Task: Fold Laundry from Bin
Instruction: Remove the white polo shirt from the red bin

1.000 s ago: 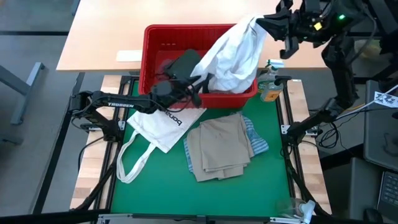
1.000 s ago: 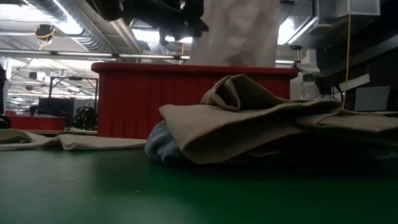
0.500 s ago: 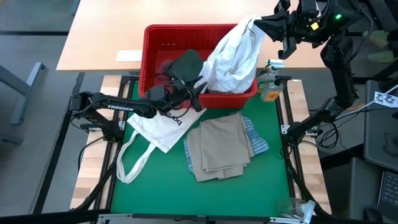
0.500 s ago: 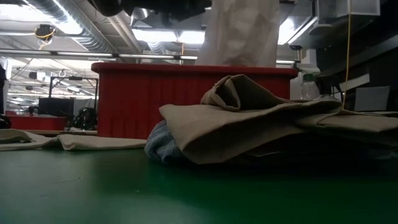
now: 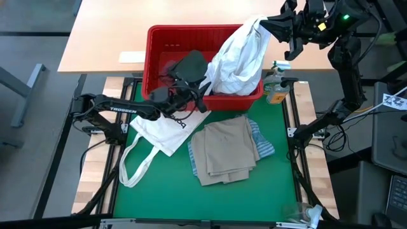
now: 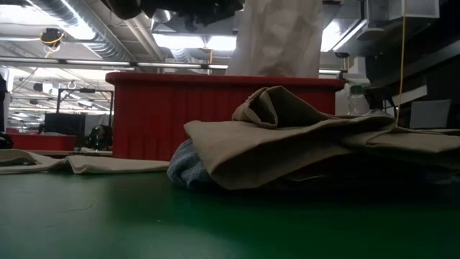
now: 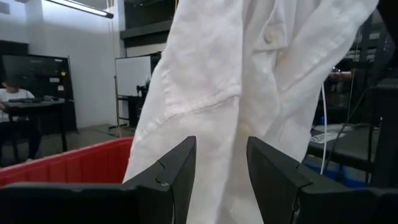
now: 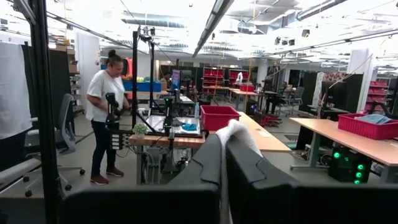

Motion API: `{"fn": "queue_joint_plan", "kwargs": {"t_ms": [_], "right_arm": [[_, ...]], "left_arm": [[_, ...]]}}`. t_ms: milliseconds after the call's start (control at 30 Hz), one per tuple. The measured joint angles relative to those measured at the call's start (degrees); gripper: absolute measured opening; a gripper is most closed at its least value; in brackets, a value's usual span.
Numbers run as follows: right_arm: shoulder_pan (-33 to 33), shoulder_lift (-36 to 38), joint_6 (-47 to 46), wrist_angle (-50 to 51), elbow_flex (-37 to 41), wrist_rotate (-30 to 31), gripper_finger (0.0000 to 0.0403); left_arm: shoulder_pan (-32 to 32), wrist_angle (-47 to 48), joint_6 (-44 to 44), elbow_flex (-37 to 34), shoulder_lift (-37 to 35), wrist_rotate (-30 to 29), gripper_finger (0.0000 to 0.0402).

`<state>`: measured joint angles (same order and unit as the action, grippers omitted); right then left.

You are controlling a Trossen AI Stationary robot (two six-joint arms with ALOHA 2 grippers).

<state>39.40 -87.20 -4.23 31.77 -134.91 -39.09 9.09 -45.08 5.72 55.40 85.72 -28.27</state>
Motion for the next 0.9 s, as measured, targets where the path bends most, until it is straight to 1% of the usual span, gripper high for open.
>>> {"fn": "queue_joint_plan", "kwargs": {"t_ms": [233,400,533,633,767,800,900], "right_arm": [[0.0,0.0,0.0,0.0,0.0,0.02,0.0005],[0.0,0.0,0.0,0.02,-0.01,0.02,0.0005],[0.0,0.0,0.0,0.04,0.0,0.02,0.0005],[0.0,0.0,0.0,0.05,-0.01,0.02,0.0005],[0.0,0.02,-0.04,0.05,0.0,-0.6,0.0005],[0.0,0.03,-0.26,0.03,-0.02,-1.27,0.0005],[-0.02,0.29,-3.2,-1.06,0.0,-4.52,0.0005]], "left_arm": [[1.41,1.47,-0.3,-0.04,2.28,2.18,0.0139],[2.82,1.97,-0.78,-0.04,4.52,2.47,0.0139],[4.3,2.15,-3.7,-0.04,5.88,2.47,0.0132],[5.28,2.02,-5.16,-0.04,5.89,2.45,0.01],[5.96,-0.33,-4.88,-0.04,4.73,2.49,0.0023],[5.96,-1.19,-4.17,-0.04,4.06,2.63,0.0012],[5.96,-3.61,-1.52,-0.04,1.21,5.06,0.0006]]}}
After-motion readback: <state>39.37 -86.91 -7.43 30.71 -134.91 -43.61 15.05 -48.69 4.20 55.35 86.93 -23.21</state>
